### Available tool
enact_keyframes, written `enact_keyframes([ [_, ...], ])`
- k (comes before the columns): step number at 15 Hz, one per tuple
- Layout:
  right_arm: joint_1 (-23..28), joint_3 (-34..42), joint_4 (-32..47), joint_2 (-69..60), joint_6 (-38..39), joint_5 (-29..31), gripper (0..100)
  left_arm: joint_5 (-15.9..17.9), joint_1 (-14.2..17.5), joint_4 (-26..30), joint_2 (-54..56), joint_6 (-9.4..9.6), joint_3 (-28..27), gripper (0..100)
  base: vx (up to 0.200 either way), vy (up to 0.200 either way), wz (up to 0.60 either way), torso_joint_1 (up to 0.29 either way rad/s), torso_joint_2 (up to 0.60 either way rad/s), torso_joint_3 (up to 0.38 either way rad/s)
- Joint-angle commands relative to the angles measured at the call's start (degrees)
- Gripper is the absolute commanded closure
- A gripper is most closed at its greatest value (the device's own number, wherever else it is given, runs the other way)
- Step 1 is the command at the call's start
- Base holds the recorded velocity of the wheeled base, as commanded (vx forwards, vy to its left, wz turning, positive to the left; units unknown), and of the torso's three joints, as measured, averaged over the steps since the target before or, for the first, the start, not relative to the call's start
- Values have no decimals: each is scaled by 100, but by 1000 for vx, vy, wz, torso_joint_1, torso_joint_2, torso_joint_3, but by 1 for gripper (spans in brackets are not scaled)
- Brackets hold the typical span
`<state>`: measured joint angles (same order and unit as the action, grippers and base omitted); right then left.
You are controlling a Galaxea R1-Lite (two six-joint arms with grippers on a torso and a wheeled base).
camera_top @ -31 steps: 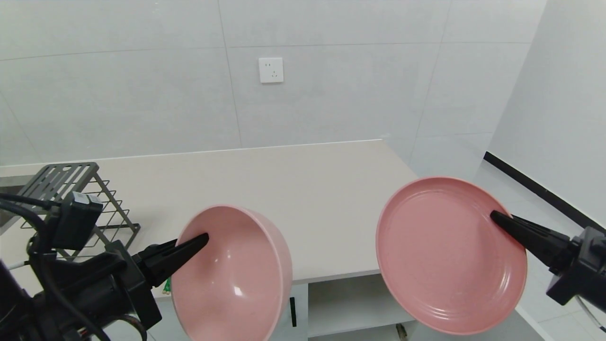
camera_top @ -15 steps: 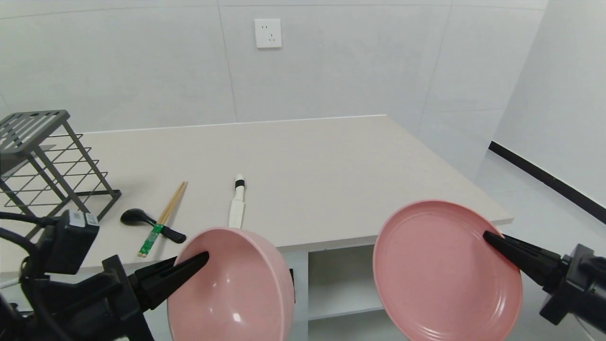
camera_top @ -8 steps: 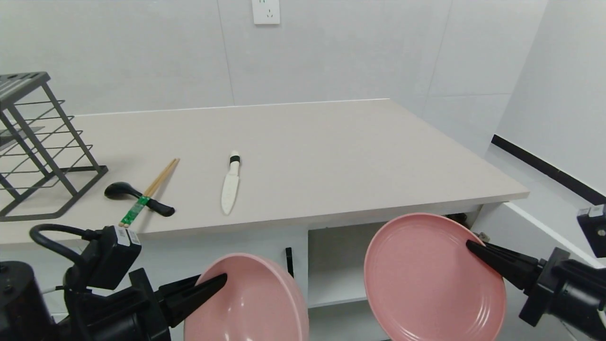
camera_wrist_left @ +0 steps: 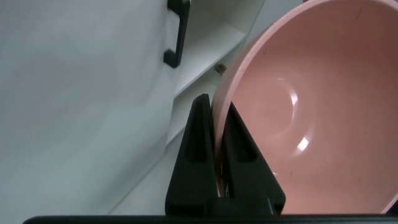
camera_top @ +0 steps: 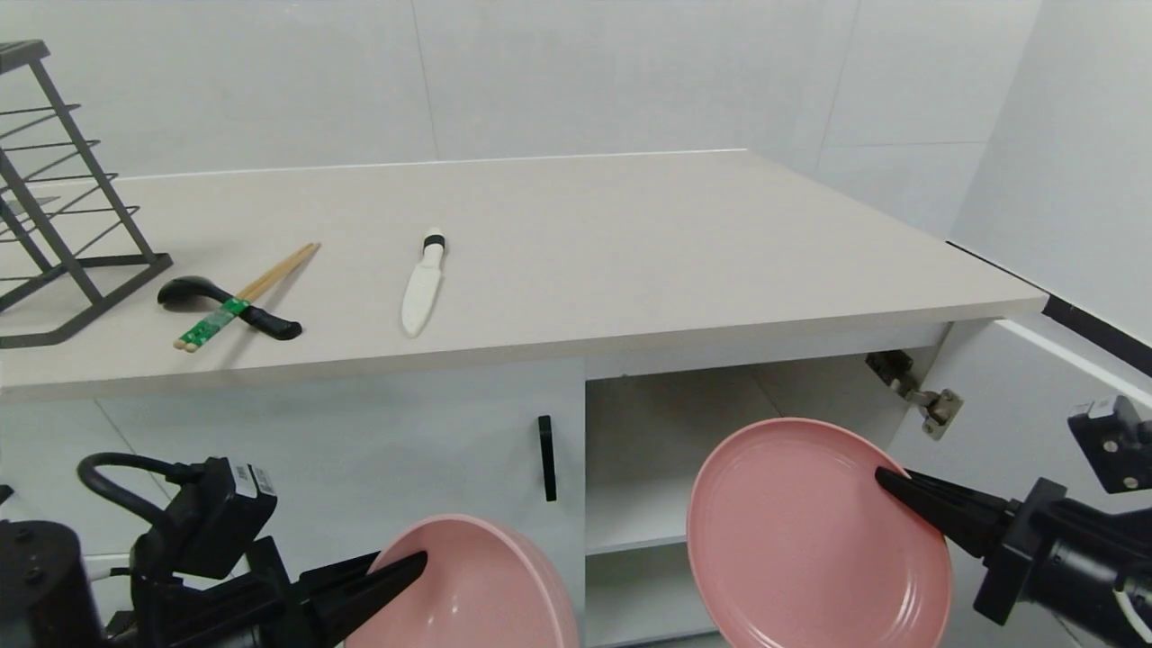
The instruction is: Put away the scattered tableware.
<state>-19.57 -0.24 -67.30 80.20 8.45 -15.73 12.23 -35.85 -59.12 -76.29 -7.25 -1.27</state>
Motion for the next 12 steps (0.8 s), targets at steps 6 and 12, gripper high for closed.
enact_keyframes([
  [6,5,-2,7,75,-1,-9,100,-1,-1,15,-18,-4,13,100,0,0,0,-3,146,134],
  [12,5,-2,-2,66,-1,-1,100,-1,-1,15,-9,-4,13,100,0,0,0,1,75,61],
])
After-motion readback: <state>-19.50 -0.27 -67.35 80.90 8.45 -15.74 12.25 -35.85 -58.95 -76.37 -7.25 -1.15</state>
